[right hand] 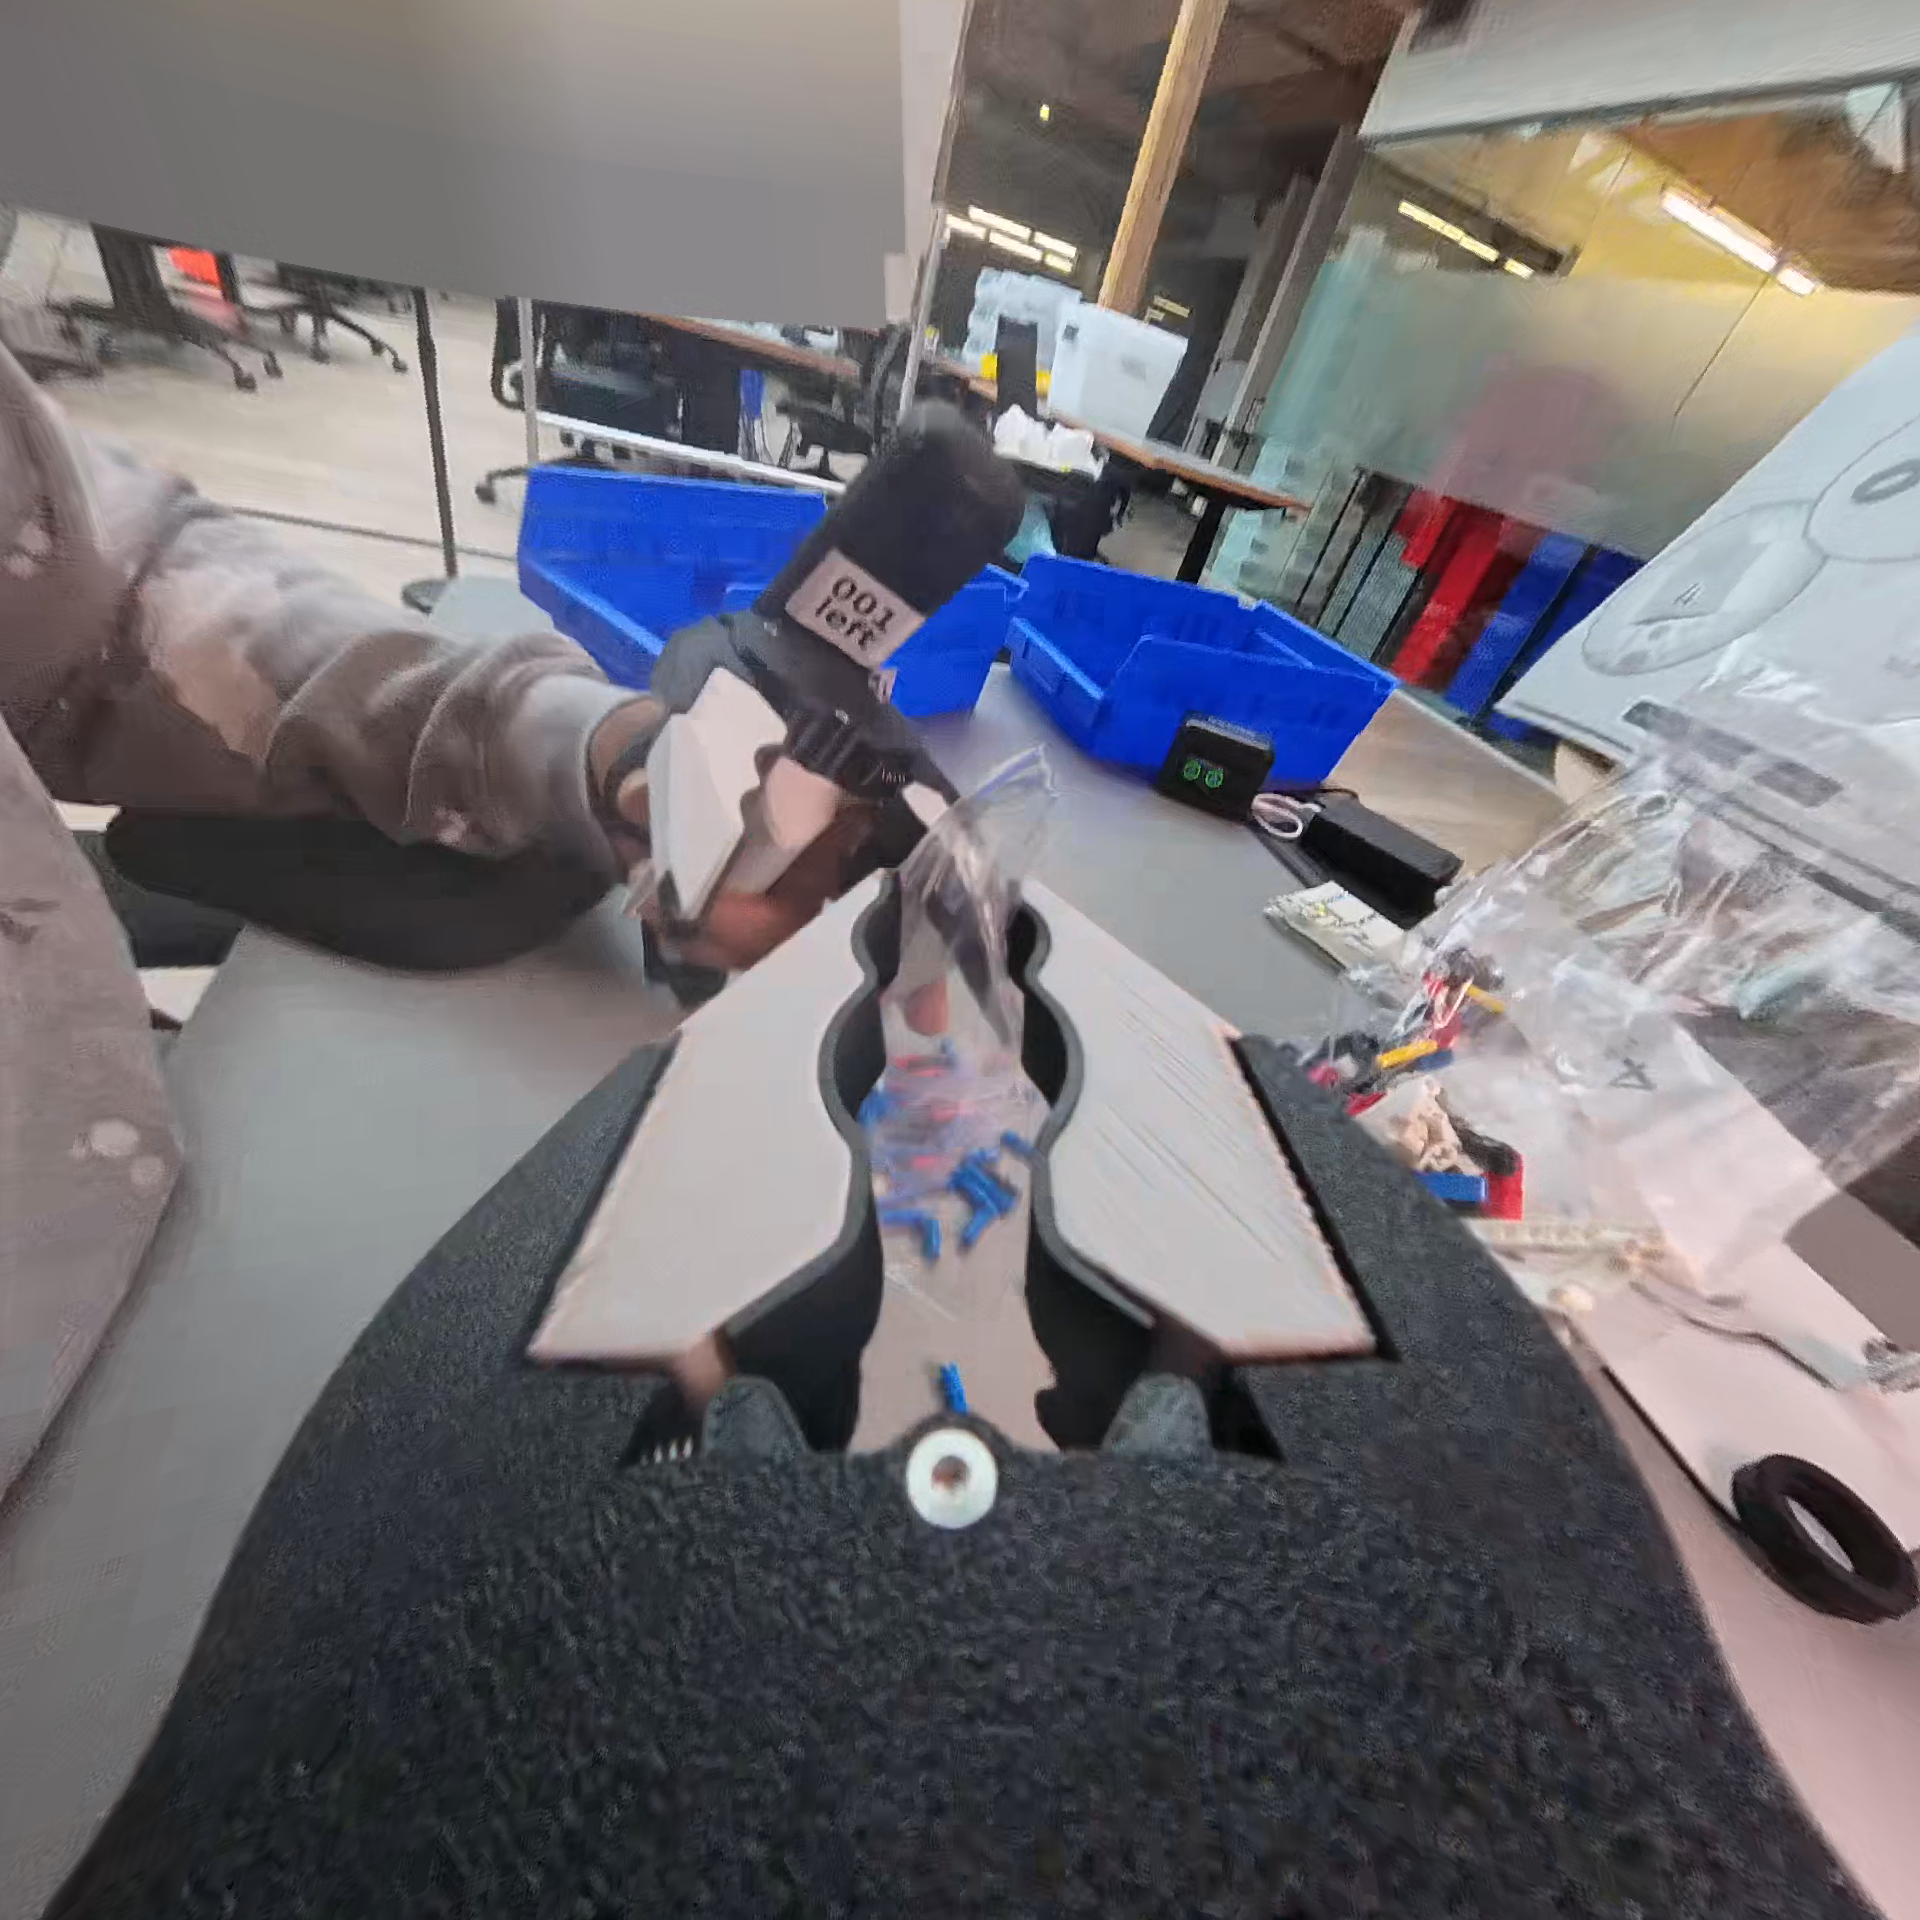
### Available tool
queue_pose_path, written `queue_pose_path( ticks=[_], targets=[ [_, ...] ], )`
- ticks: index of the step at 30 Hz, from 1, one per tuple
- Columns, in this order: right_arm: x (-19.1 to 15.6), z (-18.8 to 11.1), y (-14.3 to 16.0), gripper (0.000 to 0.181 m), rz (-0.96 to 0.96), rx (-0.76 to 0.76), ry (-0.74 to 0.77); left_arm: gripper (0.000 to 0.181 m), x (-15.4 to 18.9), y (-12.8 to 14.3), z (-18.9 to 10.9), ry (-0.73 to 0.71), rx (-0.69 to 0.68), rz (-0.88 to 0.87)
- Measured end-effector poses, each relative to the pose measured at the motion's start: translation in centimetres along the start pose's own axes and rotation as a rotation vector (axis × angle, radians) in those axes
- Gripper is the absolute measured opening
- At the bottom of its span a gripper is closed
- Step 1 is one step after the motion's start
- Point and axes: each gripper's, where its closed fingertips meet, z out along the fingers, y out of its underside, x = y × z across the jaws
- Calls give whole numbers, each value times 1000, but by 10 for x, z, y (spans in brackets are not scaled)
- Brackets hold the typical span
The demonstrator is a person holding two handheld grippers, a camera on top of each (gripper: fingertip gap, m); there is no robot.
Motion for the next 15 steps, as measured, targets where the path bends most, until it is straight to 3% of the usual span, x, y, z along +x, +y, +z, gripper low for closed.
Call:
queue_pose_path(
  ticks=[4,8,11,15],
  targets=[
    [-7,3,-24,22,-4,134,12,104,23,2,26,88,-2,40],
    [-12,5,-19,34,-38,122,-1,46,19,10,31,25,-63,146],
    [-5,-2,-16,50,4,89,-28,31,3,10,21,-113,-68,272],
    [3,-14,-17,52,82,56,-70,30,-24,6,2,-342,-92,479]
  ],
)
